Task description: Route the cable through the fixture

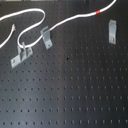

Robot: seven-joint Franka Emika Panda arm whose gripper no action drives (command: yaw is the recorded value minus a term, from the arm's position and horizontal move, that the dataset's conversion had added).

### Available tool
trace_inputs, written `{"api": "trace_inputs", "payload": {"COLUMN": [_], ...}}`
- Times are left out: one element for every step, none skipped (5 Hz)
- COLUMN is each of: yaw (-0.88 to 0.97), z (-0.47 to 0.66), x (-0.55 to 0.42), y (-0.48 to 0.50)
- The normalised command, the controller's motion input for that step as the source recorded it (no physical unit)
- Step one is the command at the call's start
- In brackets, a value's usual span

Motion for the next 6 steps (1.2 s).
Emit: {"api": "trace_inputs", "payload": {"yaw": [0.0, 0.4, 0.47, 0.06, -0.4, -0.69], "z": [0.01, 0.25, 0.27, 0.29, 0.24, 0.18], "x": [0.0, -0.268, -0.306, -0.197, -0.208, -0.199], "y": [0.0, 0.126, 0.165, 0.211, 0.107, 0.084]}}
